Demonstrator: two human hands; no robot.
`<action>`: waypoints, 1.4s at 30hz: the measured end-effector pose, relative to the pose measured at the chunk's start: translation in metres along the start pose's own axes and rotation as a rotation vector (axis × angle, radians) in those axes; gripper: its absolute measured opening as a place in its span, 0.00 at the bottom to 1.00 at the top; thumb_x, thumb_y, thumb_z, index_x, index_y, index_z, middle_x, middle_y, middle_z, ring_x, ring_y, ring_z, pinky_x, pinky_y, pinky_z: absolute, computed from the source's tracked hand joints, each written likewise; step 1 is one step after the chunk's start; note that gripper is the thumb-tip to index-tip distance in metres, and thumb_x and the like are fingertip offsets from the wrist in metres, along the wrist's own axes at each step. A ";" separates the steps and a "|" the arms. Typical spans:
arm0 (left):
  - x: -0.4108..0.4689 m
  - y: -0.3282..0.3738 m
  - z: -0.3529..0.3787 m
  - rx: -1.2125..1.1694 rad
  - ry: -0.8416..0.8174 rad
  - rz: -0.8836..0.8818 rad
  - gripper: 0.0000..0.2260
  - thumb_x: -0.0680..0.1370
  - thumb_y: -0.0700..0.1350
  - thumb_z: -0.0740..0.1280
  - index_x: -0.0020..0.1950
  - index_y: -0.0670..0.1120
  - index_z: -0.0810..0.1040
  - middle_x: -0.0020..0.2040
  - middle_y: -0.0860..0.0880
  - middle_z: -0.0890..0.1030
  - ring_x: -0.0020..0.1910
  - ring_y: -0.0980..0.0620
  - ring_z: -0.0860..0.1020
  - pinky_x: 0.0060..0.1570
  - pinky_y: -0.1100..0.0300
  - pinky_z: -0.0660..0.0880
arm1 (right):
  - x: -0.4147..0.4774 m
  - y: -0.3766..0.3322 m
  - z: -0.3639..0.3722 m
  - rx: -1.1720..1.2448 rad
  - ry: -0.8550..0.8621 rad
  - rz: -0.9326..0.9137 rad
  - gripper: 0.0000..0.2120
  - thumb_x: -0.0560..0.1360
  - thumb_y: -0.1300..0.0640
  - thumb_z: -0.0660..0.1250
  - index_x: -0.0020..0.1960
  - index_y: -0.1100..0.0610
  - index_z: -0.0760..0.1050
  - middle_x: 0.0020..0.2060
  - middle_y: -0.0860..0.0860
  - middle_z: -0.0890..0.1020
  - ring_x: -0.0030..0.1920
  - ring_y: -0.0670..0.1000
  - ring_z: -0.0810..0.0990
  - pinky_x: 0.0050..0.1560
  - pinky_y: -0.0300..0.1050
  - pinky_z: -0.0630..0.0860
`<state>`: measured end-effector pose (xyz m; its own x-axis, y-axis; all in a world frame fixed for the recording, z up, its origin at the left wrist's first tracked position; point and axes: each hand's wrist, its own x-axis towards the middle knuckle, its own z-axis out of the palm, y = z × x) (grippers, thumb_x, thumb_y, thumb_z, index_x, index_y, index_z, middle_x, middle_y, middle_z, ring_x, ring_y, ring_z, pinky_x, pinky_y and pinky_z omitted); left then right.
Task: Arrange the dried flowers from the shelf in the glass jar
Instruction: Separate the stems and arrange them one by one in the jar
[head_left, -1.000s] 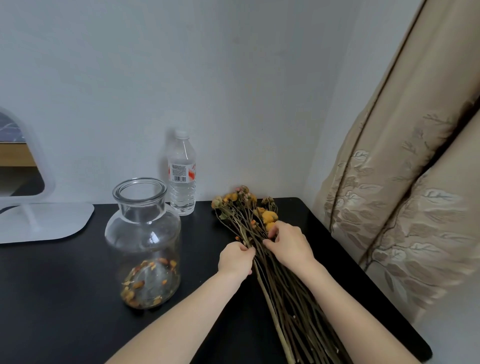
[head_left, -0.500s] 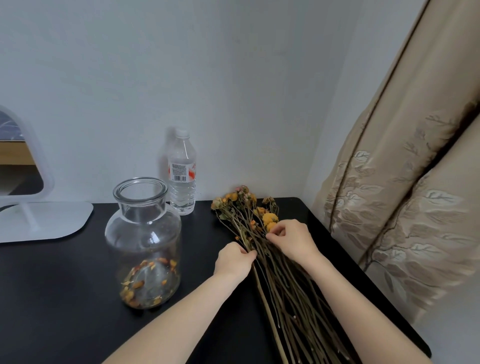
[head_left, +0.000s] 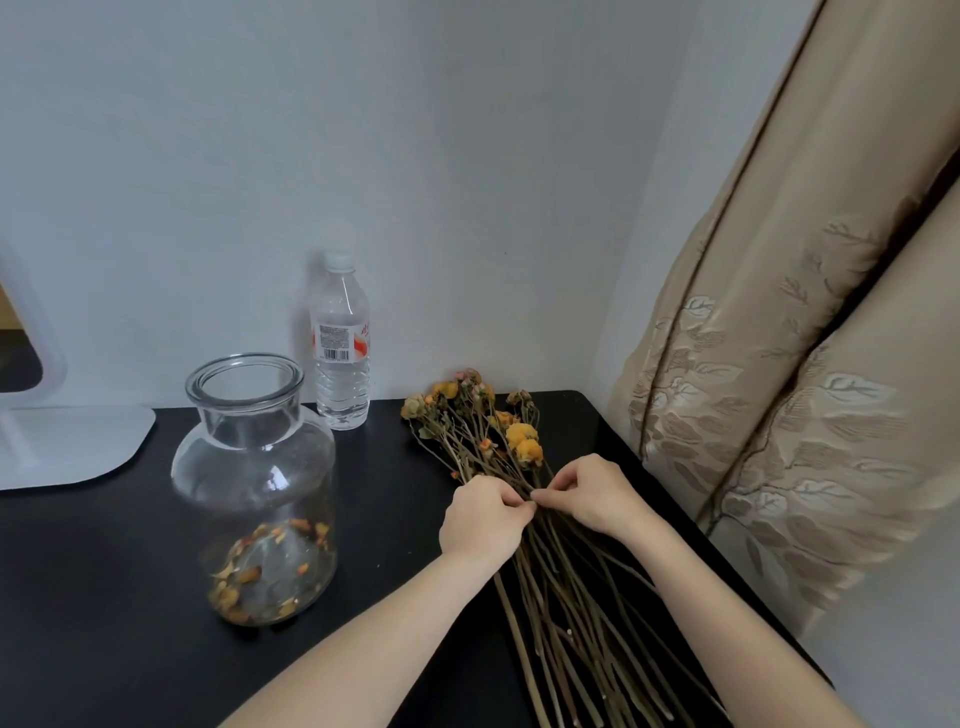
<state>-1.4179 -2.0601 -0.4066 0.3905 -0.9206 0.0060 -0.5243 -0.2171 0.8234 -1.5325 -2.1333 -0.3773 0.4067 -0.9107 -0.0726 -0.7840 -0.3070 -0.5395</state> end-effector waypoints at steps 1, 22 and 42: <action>0.001 0.000 0.001 -0.009 -0.001 0.002 0.11 0.75 0.49 0.66 0.37 0.47 0.83 0.38 0.48 0.81 0.40 0.50 0.79 0.42 0.56 0.77 | 0.000 0.000 0.000 0.001 -0.002 -0.002 0.09 0.71 0.49 0.71 0.43 0.55 0.82 0.33 0.45 0.78 0.35 0.41 0.75 0.33 0.32 0.68; 0.024 0.024 0.014 -0.055 0.010 -0.361 0.11 0.70 0.52 0.70 0.37 0.46 0.73 0.36 0.49 0.76 0.32 0.52 0.75 0.31 0.61 0.70 | -0.013 0.006 -0.024 0.269 0.022 0.136 0.10 0.69 0.58 0.69 0.29 0.54 0.79 0.24 0.46 0.75 0.22 0.41 0.69 0.27 0.35 0.64; 0.033 0.026 0.004 -0.287 0.030 -0.368 0.17 0.69 0.46 0.72 0.52 0.38 0.78 0.49 0.39 0.81 0.46 0.42 0.80 0.39 0.56 0.73 | -0.024 0.009 -0.038 0.295 0.053 0.095 0.07 0.71 0.57 0.68 0.38 0.58 0.83 0.27 0.47 0.76 0.27 0.42 0.70 0.31 0.36 0.65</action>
<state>-1.4217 -2.0970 -0.3872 0.5353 -0.7886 -0.3026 -0.1181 -0.4246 0.8977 -1.5673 -2.1245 -0.3481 0.3069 -0.9470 -0.0953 -0.6443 -0.1329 -0.7532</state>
